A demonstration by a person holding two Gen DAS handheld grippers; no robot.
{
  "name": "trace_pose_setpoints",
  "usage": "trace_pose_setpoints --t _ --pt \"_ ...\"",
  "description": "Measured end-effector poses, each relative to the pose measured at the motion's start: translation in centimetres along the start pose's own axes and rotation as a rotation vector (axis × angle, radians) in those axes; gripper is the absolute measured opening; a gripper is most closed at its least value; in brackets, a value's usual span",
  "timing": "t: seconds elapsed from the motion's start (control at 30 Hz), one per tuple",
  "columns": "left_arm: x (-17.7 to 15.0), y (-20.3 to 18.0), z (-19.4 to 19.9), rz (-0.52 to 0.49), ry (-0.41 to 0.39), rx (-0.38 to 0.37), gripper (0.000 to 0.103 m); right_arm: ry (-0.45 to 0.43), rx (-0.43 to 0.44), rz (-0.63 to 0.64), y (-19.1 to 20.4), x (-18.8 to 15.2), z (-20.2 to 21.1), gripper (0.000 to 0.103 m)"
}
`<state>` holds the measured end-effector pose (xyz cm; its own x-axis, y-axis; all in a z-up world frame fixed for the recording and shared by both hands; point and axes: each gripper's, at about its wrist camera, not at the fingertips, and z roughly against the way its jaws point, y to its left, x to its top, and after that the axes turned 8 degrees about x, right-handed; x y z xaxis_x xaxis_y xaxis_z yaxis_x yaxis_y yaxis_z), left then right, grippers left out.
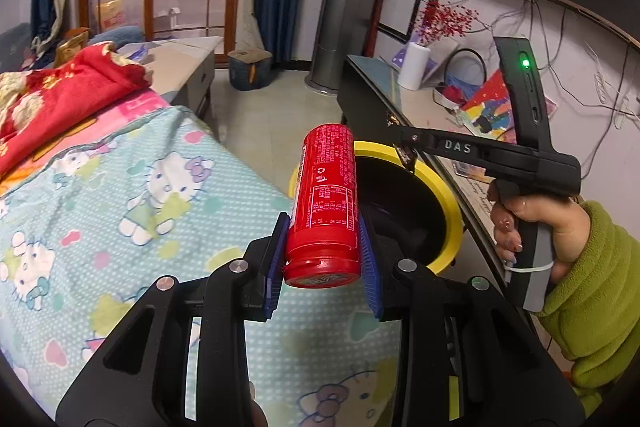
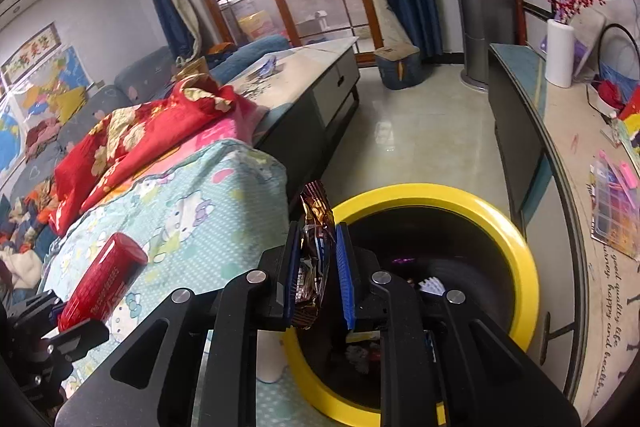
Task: Collect trash
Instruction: 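Carry the brown wrapper and red can with both tools over the bin, then open both tools to drop the wrapper and can into the bin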
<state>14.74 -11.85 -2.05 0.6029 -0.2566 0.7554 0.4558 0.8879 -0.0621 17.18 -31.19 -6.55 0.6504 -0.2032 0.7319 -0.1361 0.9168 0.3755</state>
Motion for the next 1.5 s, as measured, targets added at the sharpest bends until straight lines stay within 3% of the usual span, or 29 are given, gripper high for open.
trace_pose_setpoints --t 0.87,1.23,1.33,1.5 --pt "-0.8 -6.9 -4.5 -0.151 0.093 -0.049 0.024 0.011 -0.028 -0.133 -7.0 -1.5 1.2 0.019" --pt "-1.1 -8.5 -7.6 -0.164 0.147 -0.066 0.024 0.037 -0.022 -0.168 -8.5 -2.2 0.6 0.023" --pt "-0.8 -8.8 -8.5 -0.162 0.155 -0.068 0.024 0.034 -0.023 -0.180 -8.8 -2.2 0.6 0.026" --pt "0.1 -8.6 -10.3 -0.136 0.181 -0.066 0.026 0.021 -0.024 -0.194 -9.2 -2.2 0.8 0.041"
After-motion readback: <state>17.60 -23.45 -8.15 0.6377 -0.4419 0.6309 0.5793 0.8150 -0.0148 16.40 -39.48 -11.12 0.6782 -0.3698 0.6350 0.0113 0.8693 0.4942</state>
